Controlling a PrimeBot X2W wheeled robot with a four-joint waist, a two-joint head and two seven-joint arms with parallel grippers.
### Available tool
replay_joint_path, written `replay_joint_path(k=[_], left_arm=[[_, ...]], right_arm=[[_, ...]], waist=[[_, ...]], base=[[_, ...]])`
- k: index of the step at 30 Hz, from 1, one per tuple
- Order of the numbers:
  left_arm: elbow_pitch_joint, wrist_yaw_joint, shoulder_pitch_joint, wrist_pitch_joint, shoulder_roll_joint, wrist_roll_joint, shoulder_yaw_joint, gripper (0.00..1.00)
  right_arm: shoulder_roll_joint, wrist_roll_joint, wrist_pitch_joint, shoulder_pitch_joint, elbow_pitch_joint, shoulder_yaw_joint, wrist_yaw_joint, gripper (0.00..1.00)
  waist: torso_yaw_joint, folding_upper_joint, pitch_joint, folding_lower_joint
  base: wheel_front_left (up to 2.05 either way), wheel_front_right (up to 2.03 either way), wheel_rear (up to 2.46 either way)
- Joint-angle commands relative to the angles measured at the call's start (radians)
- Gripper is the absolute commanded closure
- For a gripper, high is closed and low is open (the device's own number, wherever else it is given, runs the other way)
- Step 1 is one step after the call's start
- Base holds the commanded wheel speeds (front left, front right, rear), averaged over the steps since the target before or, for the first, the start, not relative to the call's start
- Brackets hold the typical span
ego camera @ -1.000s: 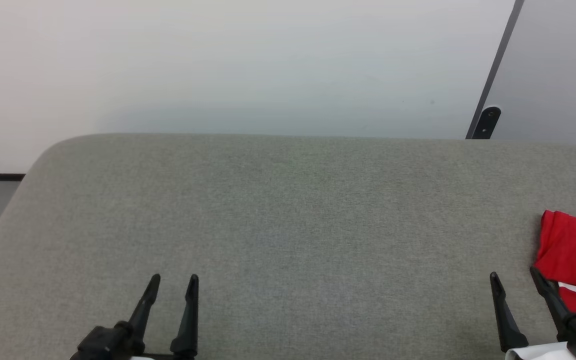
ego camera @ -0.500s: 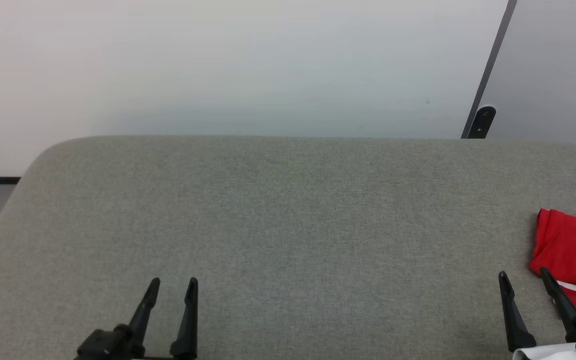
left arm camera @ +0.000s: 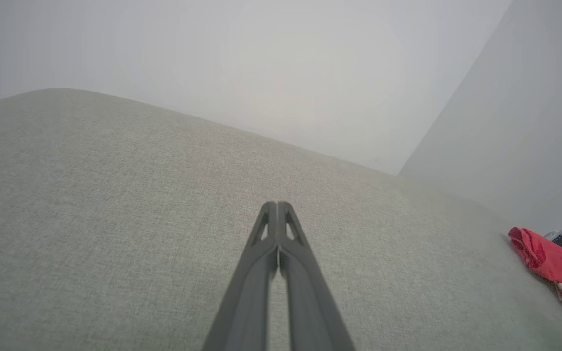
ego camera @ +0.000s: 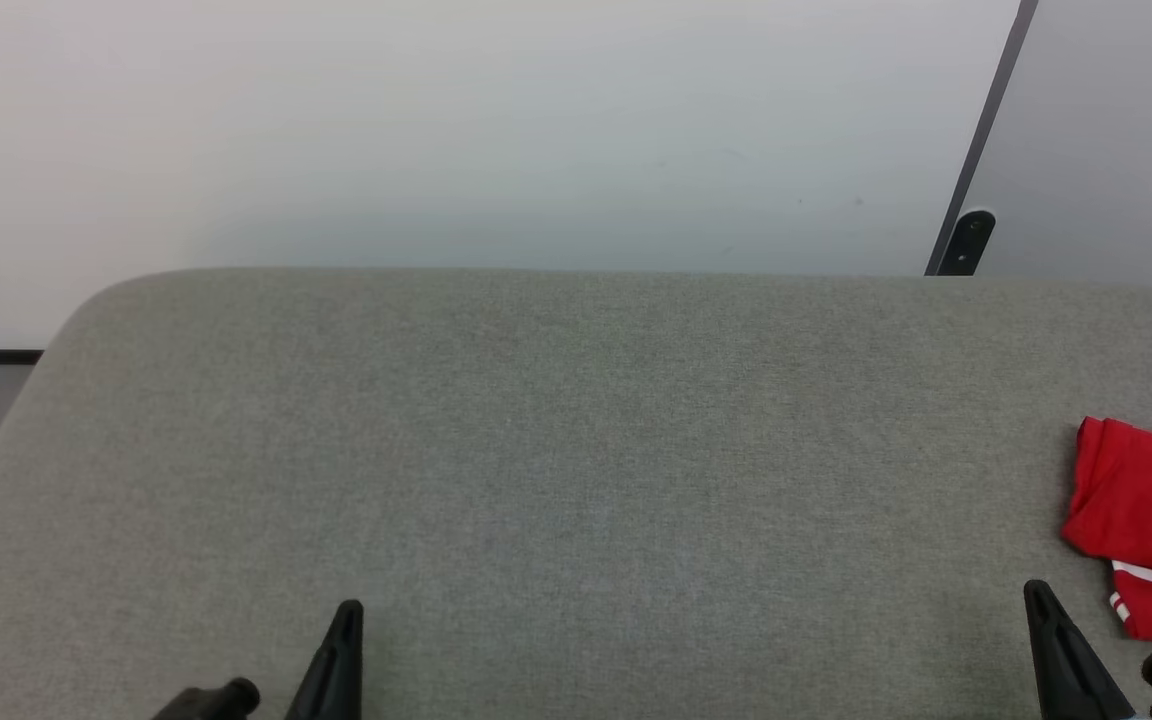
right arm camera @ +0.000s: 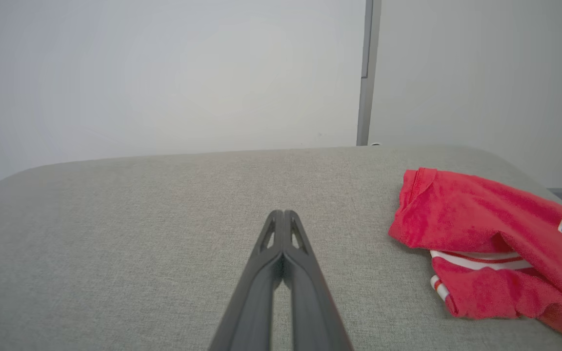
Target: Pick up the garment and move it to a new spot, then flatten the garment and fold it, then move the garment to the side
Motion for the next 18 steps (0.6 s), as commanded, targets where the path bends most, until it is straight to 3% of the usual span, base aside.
replay_joint_path(k=[1,18], left_arm=[[-0.011,0.001,-0.029,0.009,0.003,-0.051,0.009,1.0],[0.014,0.0,-0.076,0.078,0.001,-0.326,0.035,1.0]], right_arm=[[-0.001,0.055,0.011,-0.032,-0.011,-0.009,0.0,1.0],[0.022,0.352,0.085,-0.072,0.007,-0.03,0.0,1.0]], waist=[[0.001,0.0,0.001,0.0],[0.008,0.0,0.009,0.0]], base=[[0.0,0.0,0.0],[0.0,0.0,0.0]])
